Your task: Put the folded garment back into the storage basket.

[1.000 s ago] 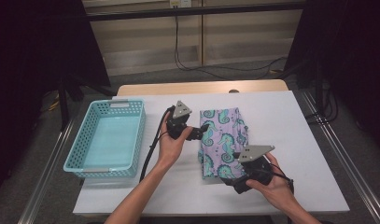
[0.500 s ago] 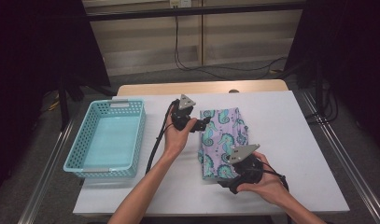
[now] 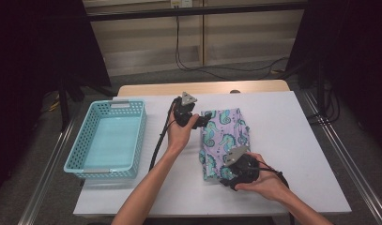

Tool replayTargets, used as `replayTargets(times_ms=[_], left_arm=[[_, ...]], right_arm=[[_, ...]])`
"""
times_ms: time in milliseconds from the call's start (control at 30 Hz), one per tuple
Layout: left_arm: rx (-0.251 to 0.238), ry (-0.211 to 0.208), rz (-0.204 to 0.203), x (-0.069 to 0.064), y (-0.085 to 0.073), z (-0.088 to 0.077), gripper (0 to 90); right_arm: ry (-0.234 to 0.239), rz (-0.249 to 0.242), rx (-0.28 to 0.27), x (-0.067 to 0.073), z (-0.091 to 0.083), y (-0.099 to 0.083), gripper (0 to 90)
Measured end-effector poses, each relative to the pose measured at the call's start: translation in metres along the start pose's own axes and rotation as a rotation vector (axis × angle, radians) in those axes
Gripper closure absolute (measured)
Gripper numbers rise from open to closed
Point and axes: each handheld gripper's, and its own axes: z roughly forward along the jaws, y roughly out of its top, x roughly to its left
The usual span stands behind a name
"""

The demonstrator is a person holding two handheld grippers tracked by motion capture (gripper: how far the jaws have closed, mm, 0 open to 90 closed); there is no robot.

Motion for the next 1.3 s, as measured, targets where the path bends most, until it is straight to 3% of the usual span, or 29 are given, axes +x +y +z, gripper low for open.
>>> replayTargets(times_ms=[133,167,367,500,533,567,633,767,800,900,933,967,1000,1033,1067,1133,1167,1200,1233,1267,1300], left_arm=[[0.009,-0.003,0.007,0.003,0.002,-0.001,5.5],[0.010,0.012,0.007,0.004,0.003,-0.001,5.5],[0.003,0.020,-0.003,0.006,0.003,0.000,5.5],[0.033,0.018,0.025,0.008,0.002,0.000,5.5],[0.023,0.019,-0.003,0.007,0.001,0.003,5.5],[0.023,0.019,-0.003,0.007,0.001,0.003,5.5],[0.039,0.018,0.019,0.010,0.001,0.003,5.5],[0.027,0.025,-0.016,0.010,-0.001,0.007,5.5],[0.051,0.023,0.012,0.013,-0.001,0.007,5.5],[0.056,0.024,0.009,0.014,-0.002,0.011,5.5],[0.036,0.031,-0.020,0.012,-0.003,0.014,5.5],[0.039,0.029,-0.023,0.012,-0.004,0.015,5.5],[0.047,0.029,-0.020,0.013,-0.004,0.017,5.5],[0.074,0.029,0.011,0.014,-0.004,0.017,5.5],[0.059,0.033,-0.014,0.012,-0.004,0.019,5.5],[0.048,0.029,-0.023,0.011,-0.004,0.021,5.5],[0.053,0.028,-0.019,0.012,-0.003,0.022,5.5],[0.080,0.030,0.010,0.014,-0.002,0.022,5.5],[0.051,0.029,-0.023,0.012,-0.002,0.025,5.4],[0.047,0.028,-0.019,0.013,-0.002,0.027,5.4],[0.070,0.036,0.019,0.014,-0.001,0.026,5.4]], right_arm=[[0.002,-0.008,0.017,-0.001,0.000,0.002,33.1],[-0.003,-0.005,0.018,-0.002,0.001,0.004,40.3],[0.004,-0.007,0.015,-0.005,0.000,0.004,49.4],[0.009,-0.016,0.003,-0.008,0.000,0.004,55.3],[0.007,-0.029,0.002,-0.010,-0.001,0.003,58.4],[0.007,-0.029,0.002,-0.010,-0.001,0.003,58.4],[-0.006,-0.034,0.004,-0.011,-0.001,0.002,64.1],[0.009,-0.012,-0.015,-0.016,-0.001,0.001,68.5],[0.008,-0.001,-0.012,-0.016,-0.001,0.001,70.1],[-0.013,-0.015,-0.007,-0.014,-0.001,0.001,71.2],[-0.016,-0.013,-0.004,-0.013,-0.001,0.001,71.3],[-0.022,-0.025,-0.006,-0.013,-0.001,0.001,71.3],[-0.022,-0.025,-0.006,-0.013,-0.001,0.001,71.3],[-0.019,-0.018,-0.004,-0.013,-0.001,0.000,71.4],[-0.011,-0.022,-0.019,-0.015,0.000,0.000,74.3],[-0.014,-0.014,-0.022,-0.018,0.000,-0.001,78.7],[-0.014,-0.014,-0.022,-0.018,0.000,-0.001,78.7],[-0.015,-0.003,-0.016,-0.017,-0.001,-0.001,79.1],[-0.022,-0.015,-0.019,-0.017,0.000,-0.001,79.6],[-0.026,-0.012,-0.012,-0.016,-0.001,0.000,80.3],[-0.029,-0.009,-0.014,-0.015,-0.001,-0.001,80.6]])
